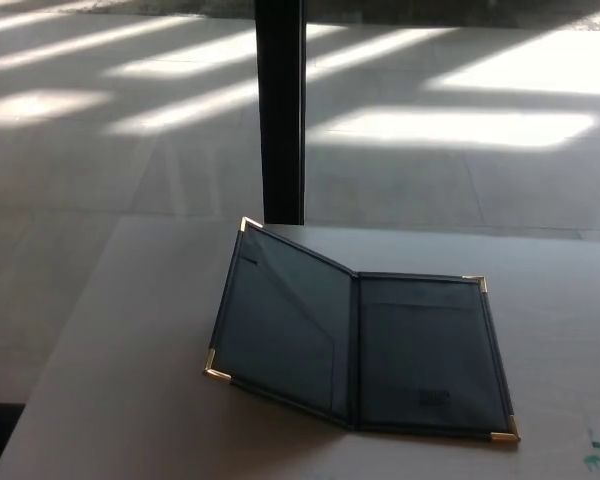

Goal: The robot uses its left hand to push the cover of the diary kept in the middle of the desk to close it

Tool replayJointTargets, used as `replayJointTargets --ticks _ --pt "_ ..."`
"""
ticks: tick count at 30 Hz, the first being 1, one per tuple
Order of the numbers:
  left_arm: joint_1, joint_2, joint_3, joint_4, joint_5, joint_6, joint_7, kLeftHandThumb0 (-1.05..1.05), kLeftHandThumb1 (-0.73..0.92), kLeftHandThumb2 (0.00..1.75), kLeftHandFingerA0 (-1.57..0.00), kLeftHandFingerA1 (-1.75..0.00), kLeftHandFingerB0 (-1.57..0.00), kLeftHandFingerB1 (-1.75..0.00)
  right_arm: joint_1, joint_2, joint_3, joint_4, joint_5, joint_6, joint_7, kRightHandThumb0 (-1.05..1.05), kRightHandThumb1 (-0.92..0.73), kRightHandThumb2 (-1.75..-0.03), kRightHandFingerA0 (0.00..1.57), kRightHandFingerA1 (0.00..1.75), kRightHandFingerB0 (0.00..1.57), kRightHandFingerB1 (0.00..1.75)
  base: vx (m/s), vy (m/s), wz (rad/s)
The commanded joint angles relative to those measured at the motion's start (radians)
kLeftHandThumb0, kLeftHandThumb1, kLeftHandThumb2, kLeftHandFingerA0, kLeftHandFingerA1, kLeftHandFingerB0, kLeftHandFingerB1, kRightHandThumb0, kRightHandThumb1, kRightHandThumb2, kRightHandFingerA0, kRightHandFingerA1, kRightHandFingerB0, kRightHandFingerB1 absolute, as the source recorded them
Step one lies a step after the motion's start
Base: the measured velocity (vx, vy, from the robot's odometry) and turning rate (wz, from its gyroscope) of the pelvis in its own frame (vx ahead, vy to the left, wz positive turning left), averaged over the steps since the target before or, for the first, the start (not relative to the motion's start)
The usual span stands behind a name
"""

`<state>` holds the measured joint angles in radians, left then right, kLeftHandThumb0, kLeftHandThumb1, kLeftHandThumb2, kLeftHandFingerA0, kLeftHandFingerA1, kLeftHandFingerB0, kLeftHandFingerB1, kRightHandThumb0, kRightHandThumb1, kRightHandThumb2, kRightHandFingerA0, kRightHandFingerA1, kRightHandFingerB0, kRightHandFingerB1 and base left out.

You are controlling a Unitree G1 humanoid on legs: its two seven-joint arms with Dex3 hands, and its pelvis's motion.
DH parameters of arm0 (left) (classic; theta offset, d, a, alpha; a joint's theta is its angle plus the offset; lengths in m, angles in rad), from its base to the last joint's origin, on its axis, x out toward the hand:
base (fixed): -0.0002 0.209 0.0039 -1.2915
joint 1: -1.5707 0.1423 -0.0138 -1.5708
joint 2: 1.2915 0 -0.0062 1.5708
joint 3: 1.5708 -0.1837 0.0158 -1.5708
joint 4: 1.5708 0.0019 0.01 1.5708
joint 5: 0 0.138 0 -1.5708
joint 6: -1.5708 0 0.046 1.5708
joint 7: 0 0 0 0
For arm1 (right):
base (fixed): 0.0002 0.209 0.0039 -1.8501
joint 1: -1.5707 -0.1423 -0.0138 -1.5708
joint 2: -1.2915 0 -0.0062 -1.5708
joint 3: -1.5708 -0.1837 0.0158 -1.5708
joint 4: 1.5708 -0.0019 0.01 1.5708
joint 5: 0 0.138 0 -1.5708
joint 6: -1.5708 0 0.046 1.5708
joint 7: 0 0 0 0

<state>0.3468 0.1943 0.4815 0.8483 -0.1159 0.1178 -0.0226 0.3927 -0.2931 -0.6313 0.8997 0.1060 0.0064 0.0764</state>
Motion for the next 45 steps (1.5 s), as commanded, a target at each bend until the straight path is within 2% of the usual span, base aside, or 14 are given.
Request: replayJointTargets --ticks 1,6,7,11,12,13,19,20,21,30,32,35,44,45 --pt "-0.009 0.005 0.292 -0.103 -0.313 0.029 0.016 -0.89 0.92 0.84 -0.2 -0.58 -0.17 -0.53 0.02 -0.064 -0.33 -0.039 0.378 0.031 0.114 -0.97 -0.87 -0.66 0.71 0.8 0.5 0.53 0.0 0.0 0.0" --pt "-0.112 0.038 0.274 -0.105 -0.207 -0.094 0.09 -0.92 0.92 0.79 -0.44 -0.61 -0.43 -0.56 0.004 -0.068 -0.366 -0.037 0.368 0.054 0.128 -0.96 -0.88 -0.66 0.61 0.74 0.48 0.5 0.0 0.0 0.0" --pt "-0.137 0.041 0.264 -0.149 -0.193 -0.075 0.096 -0.91 0.92 0.74 -0.41 -0.54 -0.41 -0.5 -0.004 -0.07 -0.373 -0.031 0.364 0.059 0.117 -0.91 -0.66 -1.12 0.61 0.75 0.49 0.59 0.0 0.0 0.0" --pt "-0.199 0.017 0.203 -0.325 -0.142 -0.025 0.11 -0.95 0.92 0.76 -0.43 -0.48 -0.37 -0.45 -0.012 -0.078 -0.393 -0.004 0.363 0.055 0.143 -0.95 -0.88 -0.66 0.67 0.76 0.49 0.5 0.0 0.0 0.0" --pt "-0.222 0.008 0.188 -0.375 -0.135 -0.018 0.114 -0.84 0.78 1.24 -0.38 -0.57 -0.31 -0.52 -0.007 -0.071 -0.395 -0.024 0.362 0.064 0.139 -0.96 -0.88 -0.67 0.64 0.76 0.48 0.51 0.0 0.0 0.0" --pt "-0.248 0.002 0.177 -0.399 -0.128 0.006 0.134 -0.9 0.92 0.74 -0.48 -0.43 -0.49 -0.43 -0.011 -0.073 -0.396 -0.024 0.361 0.069 0.135 -0.96 -0.88 -0.66 0.68 0.79 0.5 0.52 0.0 0.0 0.0" --pt "-0.352 -0.116 -0.002 -0.715 -0.092 0.09 0.135 -1.0 0.92 0.74 -0.51 -0.49 -0.52 -0.44 -0.014 -0.074 -0.412 -0.029 0.372 0.08 0.145 -0.95 -0.87 -0.67 0.64 0.75 0.5 0.51 0.0 0.0 0.0" --pt "-0.356 -0.128 -0.029 -0.738 -0.088 0.071 0.116 -1.05 0.92 0.73 -0.47 -0.52 -0.5 -0.46 -0.021 -0.083 -0.412 -0.007 0.367 0.076 0.145 -0.91 -0.67 -1.12 0.62 0.76 0.48 0.59 0.0 0.0 0.0" --pt "-0.386 -0.168 -0.076 -0.807 -0.083 0.125 0.145 -1.05 0.92 0.7 -0.54 -0.51 -0.54 -0.45 -0.021 -0.084 -0.411 0.002 0.363 0.069 0.146 -0.94 -0.87 -0.67 0.66 0.75 0.51 0.5 0.0 0.0 0.0" --pt "-0.4 -0.263 -0.276 -0.952 -0.028 0.21 0.152 -0.75 0.92 0.87 -0.47 -0.49 -0.38 -0.46 -0.023 -0.088 -0.41 0.004 0.37 0.067 0.137 -0.93 -0.87 -0.66 0.71 0.78 0.53 0.52 0.0 0.0 0.0" --pt "-0.373 -0.301 -0.34 -0.965 -0.004 0.192 0.161 -0.7 0.85 1.25 -0.45 -0.62 -0.26 -0.51 -0.029 -0.096 -0.413 0.028 0.379 0.067 0.14 -0.93 -0.86 -0.66 0.72 0.76 0.55 0.5 0.0 0.0 0.0" --pt "-0.357 -0.332 -0.405 -0.967 0.019 0.226 0.183 -0.8 0.92 0.87 -0.49 -0.52 -0.39 -0.47 -0.031 -0.105 -0.406 0.052 0.386 0.054 0.15 -0.94 -0.86 -0.66 0.71 0.76 0.53 0.52 0.0 0.0 0.0" --pt "-0.328 -0.378 -0.486 -0.958 0.028 0.273 0.203 -0.85 0.92 0.89 -0.47 -0.52 -0.37 -0.48 -0.025 -0.096 -0.384 0.035 0.411 0.06 0.133 -0.93 -0.86 -0.66 0.72 0.79 0.56 0.52 0.0 0.0 0.0" --pt "-0.326 -0.377 -0.488 -0.956 0.026 0.275 0.2 -0.79 0.85 1.16 -0.43 -0.57 -0.4 -0.55 -0.023 -0.1 -0.381 0.043 0.413 0.058 0.141 -0.93 -0.86 -0.66 0.74 0.75 0.55 0.5 0.0 0.0 0.0"
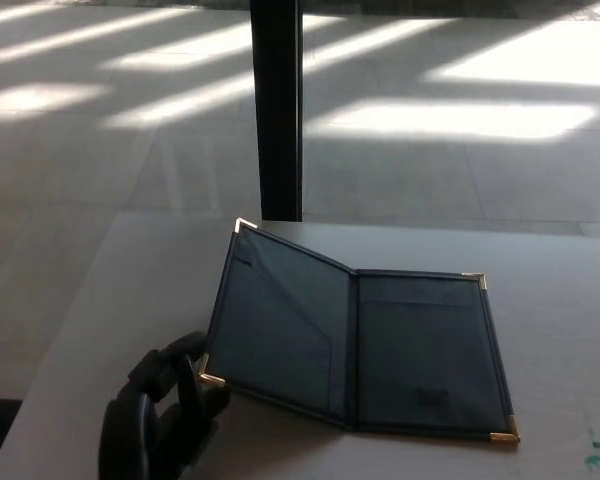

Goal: The robot uses its left hand to push the cover of the diary kept in the middle of the desk to close it

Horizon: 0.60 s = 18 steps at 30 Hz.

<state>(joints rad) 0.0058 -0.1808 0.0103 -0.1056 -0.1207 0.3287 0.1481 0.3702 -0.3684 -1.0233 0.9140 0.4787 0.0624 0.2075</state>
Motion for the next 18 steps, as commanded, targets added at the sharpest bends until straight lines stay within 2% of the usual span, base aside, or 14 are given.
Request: replayJointTargets --ticks 1,2,3,4,5,7,8,9,10,11,12,13,14,18 --pt "0.016 0.0 -0.016 -0.004 0.028 0.072 0.029 -0.79 0.85 1.16 -0.43 -0.57 -0.4 -0.55 0.001 -0.026 0.011 0.031 0.045 0.005 0.014 -0.93 -0.86 -0.66 0.74 0.75 0.55 0.5 0.0 0.0 0.0" --pt "0.017 0.0 -0.017 -0.007 0.029 0.074 0.03 -0.79 0.85 1.16 -0.43 -0.57 -0.4 -0.55 0.002 -0.027 0.013 0.036 0.047 0.003 0.015 -0.93 -0.86 -0.66 0.74 0.75 0.55 0.5 0.0 0.0 0.0" --pt "0.018 0.01 -0.008 0.002 0.025 0.072 0.023 -0.83 0.92 0.87 -0.47 -0.52 -0.4 -0.49 0.001 -0.022 0.023 0.032 0.037 -0.007 -0.004 -0.96 -0.87 -0.66 0.69 0.75 0.55 0.52 0.0 0.0 0.0" --pt "0.019 0.012 0.001 -0.001 0.026 0.089 0.032 -0.83 0.92 0.88 -0.45 -0.5 -0.38 -0.47 0.012 -0.01 0.024 -0.002 0.046 0.007 -0.005 -0.92 -0.88 -0.66 0.72 0.8 0.55 0.52 0.0 0.0 0.0" --pt "0.016 0.013 0.003 0.0 0.029 0.092 0.037 -0.78 0.86 1.18 -0.4 -0.56 -0.37 -0.54 0.017 -0.001 0.024 -0.011 0.054 0.008 -0.001 -0.93 -0.88 -0.66 0.68 0.77 0.54 0.51 0.0 0.0 0.0" --pt "0.024 0.025 0.002 -0.001 0.03 0.082 0.024 -0.82 0.92 0.9 -0.44 -0.51 -0.37 -0.48 0.02 -0.001 0.031 -0.011 0.054 0.002 -0.002 -0.92 -0.88 -0.67 0.7 0.77 0.55 0.51 0.0 0.0 0.0" --pt "0.021 0.027 0.005 0.004 0.029 0.081 0.025 -0.79 0.87 1.18 -0.41 -0.57 -0.37 -0.55 0.006 -0.019 0.031 0.038 0.054 -0.013 0.009 -0.92 -0.87 -0.66 0.74 0.77 0.56 0.51 0.0 0.0 0.0" --pt "0.022 0.036 0.011 0.016 0.026 0.067 0.014 -0.79 0.87 1.18 -0.41 -0.58 -0.38 -0.55 0.006 -0.019 0.032 0.043 0.059 -0.019 0.021 -0.87 -0.66 -1.09 0.67 0.77 0.49 0.6 0.0 0.0 0.0" --pt "0.024 0.04 0.012 0.017 0.026 0.062 0.012 -0.79 0.87 1.18 -0.42 -0.58 -0.39 -0.56 0.006 -0.018 0.037 0.04 0.06 -0.018 0.016 -0.92 -0.87 -0.66 0.7 0.77 0.54 0.52 0.0 0.0 0.0" --pt "0.024 0.041 0.012 0.018 0.028 0.061 0.014 -0.79 0.86 1.18 -0.44 -0.59 -0.39 -0.56 0.002 -0.016 0.035 0.039 0.066 -0.014 0.006 -0.93 -0.86 -0.66 0.73 0.78 0.56 0.52 0.0 0.0 0.0" --pt "0.021 0.043 0.013 0.02 0.027 0.062 0.015 -0.85 0.92 0.88 -0.46 -0.53 -0.4 -0.49 0.003 -0.013 0.036 0.037 0.068 -0.016 0.009 -0.93 -0.86 -0.66 0.71 0.77 0.55 0.52 0.0 0.0 0.0" --pt "0.017 0.044 0.013 0.022 0.027 0.063 0.013 -0.8 0.86 1.18 -0.43 -0.58 -0.39 -0.55 0.013 -0.004 0.035 0.018 0.076 -0.013 0.019 -0.93 -0.87 -0.66 0.68 0.76 0.54 0.52 0.0 0.0 0.0" --pt "0.016 0.043 0.014 0.025 0.027 0.063 0.014 -0.85 0.92 0.89 -0.48 -0.54 -0.4 -0.49 0.014 -0.002 0.035 0.015 0.08 -0.013 0.019 -0.93 -0.86 -0.66 0.69 0.77 0.54 0.52 0.0 0.0 0.0" --pt "0.003 0.034 0.028 0.039 0.024 0.067 0.025 -0.88 0.92 0.9 -0.5 -0.52 -0.38 -0.48 -0.003 -0.023 0.036 0.072 0.083 -0.03 0.038 -0.93 -0.86 -0.66 0.71 0.81 0.54 0.53 0.0 0.0 0.0"
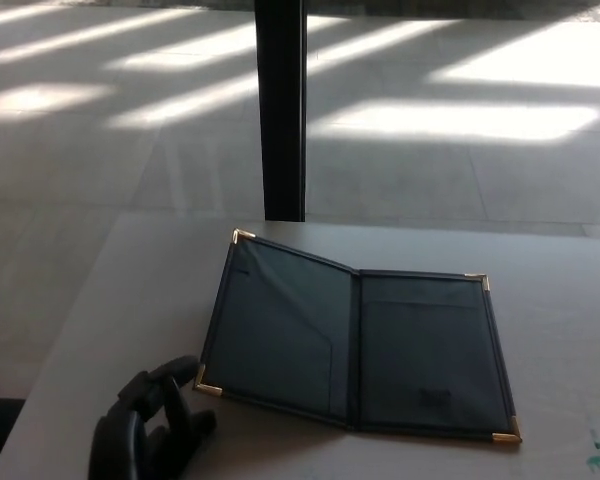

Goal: The robot uses its left hand to push the cover of the diary kept in the middle of the desk to close it

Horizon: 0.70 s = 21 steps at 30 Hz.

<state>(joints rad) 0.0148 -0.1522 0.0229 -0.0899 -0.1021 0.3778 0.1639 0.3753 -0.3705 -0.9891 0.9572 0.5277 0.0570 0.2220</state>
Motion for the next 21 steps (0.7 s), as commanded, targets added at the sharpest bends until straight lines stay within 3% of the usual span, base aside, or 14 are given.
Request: replayJointTargets --ticks 1,4,7,8,9,10,12,14,15,16,17,18,21 --pt "-0.007 0.004 0.017 0.023 0.005 0.019 0.009 -0.88 0.92 0.9 -0.5 -0.52 -0.38 -0.48 -0.01 -0.023 0.003 0.033 0.034 -0.027 0.024 -0.93 -0.86 -0.66 0.71 0.81 0.54 0.53 0.0 0.0 0.0" --pt "-0.042 -0.021 0.057 0.026 -0.016 0.047 0.04 -0.86 0.92 0.86 -0.53 -0.49 -0.45 -0.47 -0.03 -0.045 0.011 0.115 0.03 -0.062 0.045 -0.92 -0.87 -0.67 0.66 0.72 0.52 0.46 0.0 0.0 0.0" --pt "-0.067 -0.025 0.093 0.026 -0.028 0.058 0.044 -0.89 0.92 0.88 -0.51 -0.5 -0.43 -0.47 -0.033 -0.05 0.019 0.153 0.031 -0.085 0.071 -0.91 -0.88 -0.67 0.7 0.71 0.51 0.46 0.0 0.0 0.0" --pt "-0.082 -0.01 0.123 0.047 -0.04 0.028 0.032 -0.79 0.86 1.19 -0.42 -0.56 -0.39 -0.54 -0.031 -0.043 0.018 0.127 0.036 -0.069 0.053 -0.93 -0.88 -0.67 0.68 0.76 0.54 0.52 0.0 0.0 0.0" --pt "-0.105 -0.004 0.151 0.064 -0.039 0.025 0.045 -0.82 0.92 0.88 -0.5 -0.5 -0.4 -0.47 -0.027 -0.034 0.021 0.11 0.037 -0.067 0.039 -0.92 -0.88 -0.66 0.7 0.77 0.56 0.53 0.0 0.0 0.0" --pt "-0.121 -0.01 0.174 0.074 -0.04 0.024 0.067 -0.79 0.92 0.86 -0.53 -0.51 -0.42 -0.47 -0.019 -0.024 0.025 0.086 0.035 -0.067 0.029 -0.92 -0.88 -0.66 0.7 0.79 0.57 0.55 0.0 0.0 0.0" --pt "-0.16 0.003 0.228 0.103 -0.059 0.033 0.074 -0.76 0.92 0.9 -0.45 -0.51 -0.35 -0.46 -0.009 -0.017 0.03 0.074 0.035 -0.073 0.03 -0.92 -0.88 -0.66 0.65 0.78 0.58 0.54 0.0 0.0 0.0" --pt "-0.198 0.001 0.286 0.131 -0.085 0.064 0.099 -0.74 0.92 0.85 -0.43 -0.49 -0.34 -0.44 -0.001 -0.007 0.032 0.049 0.038 -0.065 0.006 -0.93 -0.86 -0.66 0.7 0.82 0.6 0.56 0.0 0.0 0.0" --pt "-0.223 -0.005 0.32 0.159 -0.101 0.07 0.119 -0.73 0.92 0.83 -0.44 -0.51 -0.37 -0.46 0.007 0.001 0.027 0.041 0.05 -0.059 0.018 -0.85 -0.64 -1.14 0.74 0.84 0.51 0.6 0.0 0.0 0.0" --pt "-0.245 -0.011 0.346 0.189 -0.118 0.077 0.129 -0.74 0.92 0.82 -0.33 -0.47 -0.33 -0.46 0.011 0.002 0.025 0.04 0.056 -0.055 0.024 -0.88 -0.68 -1.18 0.81 0.85 0.54 0.6 0.0 0.0 0.0" --pt "-0.27 -0.017 0.377 0.222 -0.134 0.086 0.135 -0.74 0.92 0.82 -0.33 -0.47 -0.33 -0.46 0.013 0.003 0.027 0.035 0.059 -0.049 0.024 -0.88 -0.68 -1.18 0.81 0.85 0.54 0.6 0.0 0.0 0.0" --pt "-0.28 -0.02 0.383 0.239 -0.132 0.084 0.139 -0.72 0.92 0.82 -0.35 -0.49 -0.34 -0.47 0.015 0.005 0.027 0.029 0.06 -0.048 0.023 -0.91 -0.86 -0.66 0.75 0.8 0.58 0.5 0.0 0.0 0.0" --pt "-0.293 -0.066 0.387 0.292 -0.135 0.092 0.157 -0.71 0.92 0.84 -0.34 -0.45 -0.31 -0.42 0.024 0.014 0.035 -0.003 0.057 -0.043 0.009 -0.92 -0.87 -0.66 0.75 0.8 0.57 0.52 0.0 0.0 0.0"
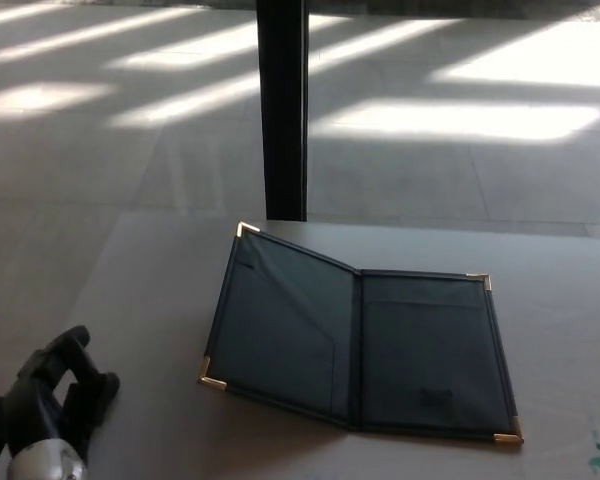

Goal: The robot uses its left hand to push the cover of the diary kept in the middle of the desk to close it

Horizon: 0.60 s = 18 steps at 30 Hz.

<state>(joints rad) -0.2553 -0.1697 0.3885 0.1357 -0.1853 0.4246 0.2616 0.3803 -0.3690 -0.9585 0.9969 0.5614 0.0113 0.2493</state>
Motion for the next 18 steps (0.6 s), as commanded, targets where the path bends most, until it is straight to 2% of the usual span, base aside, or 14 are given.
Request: replayJointTargets --ticks 1,5,6,8,9,10,11,12,14,18 --pt "-0.02 -0.061 0.019 0.064 -0.055 0.055 0.063 -0.72 0.92 0.84 -0.34 -0.45 -0.3 -0.41 0.021 0.014 0.006 -0.049 0.023 0.004 -0.021 -0.92 -0.87 -0.67 0.76 0.79 0.57 0.51 0.0 0.0 0.0" --pt "-0.026 -0.118 0.025 0.094 -0.077 0.065 0.09 -0.76 0.92 0.82 -0.33 -0.5 -0.26 -0.43 0.028 0.023 0.004 -0.079 0.034 0.016 -0.021 -0.93 -0.87 -0.66 0.75 0.82 0.57 0.53 0.0 0.0 0.0" --pt "-0.034 -0.16 0.03 0.125 -0.096 0.048 0.105 -0.76 0.92 0.82 -0.32 -0.53 -0.26 -0.45 0.027 0.021 0.008 -0.076 0.031 0.012 -0.019 -0.93 -0.87 -0.66 0.72 0.79 0.56 0.51 0.0 0.0 0.0" --pt "-0.028 -0.185 0.017 0.138 -0.1 0.031 0.113 -0.76 0.92 0.84 -0.32 -0.52 -0.26 -0.45 0.009 0.005 0.009 -0.031 0.026 0.001 -0.029 -0.92 -0.86 -0.66 0.76 0.8 0.58 0.51 0.0 0.0 0.0" --pt "-0.01 -0.248 -0.008 0.143 -0.11 0.018 0.121 -0.74 0.92 0.83 -0.31 -0.47 -0.26 -0.41 -0.01 -0.016 0.011 0.024 0.027 -0.008 -0.004 -0.94 -0.87 -0.67 0.7 0.74 0.57 0.5 0.0 0.0 0.0" --pt "-0.01 -0.254 -0.013 0.145 -0.116 0.014 0.125 -0.74 0.92 0.83 -0.31 -0.47 -0.26 -0.41 -0.015 -0.022 0.011 0.031 0.028 -0.01 -0.001 -0.94 -0.87 -0.67 0.7 0.74 0.57 0.5 0.0 0.0 0.0" --pt "-0.003 -0.268 -0.027 0.15 -0.122 0.011 0.123 -0.74 0.92 0.83 -0.3 -0.46 -0.25 -0.4 -0.024 -0.03 0.012 0.058 0.026 -0.02 0.001 -0.89 -0.64 -1.09 0.69 0.74 0.55 0.59 0.0 0.0 0.0" --pt "0.002 -0.275 -0.044 0.157 -0.121 0.01 0.117 -0.75 0.92 0.85 -0.31 -0.46 -0.24 -0.39 -0.025 -0.03 0.013 0.056 0.026 -0.023 0.001 -0.93 -0.88 -0.66 0.68 0.71 0.57 0.49 0.0 0.0 0.0" --pt "0.005 -0.292 -0.072 0.171 -0.124 0.009 0.11 -0.76 0.92 0.84 -0.29 -0.5 -0.21 -0.43 -0.027 -0.029 0.014 0.043 0.029 -0.023 0.001 -0.93 -0.87 -0.67 0.72 0.77 0.59 0.52 0.0 0.0 0.0" --pt "0.021 -0.323 -0.126 0.187 -0.136 -0.001 0.104 -0.76 0.92 0.83 -0.28 -0.49 -0.2 -0.43 -0.039 -0.045 0.013 0.077 0.028 -0.035 0.014 -0.91 -0.88 -0.67 0.72 0.73 0.55 0.48 0.0 0.0 0.0"
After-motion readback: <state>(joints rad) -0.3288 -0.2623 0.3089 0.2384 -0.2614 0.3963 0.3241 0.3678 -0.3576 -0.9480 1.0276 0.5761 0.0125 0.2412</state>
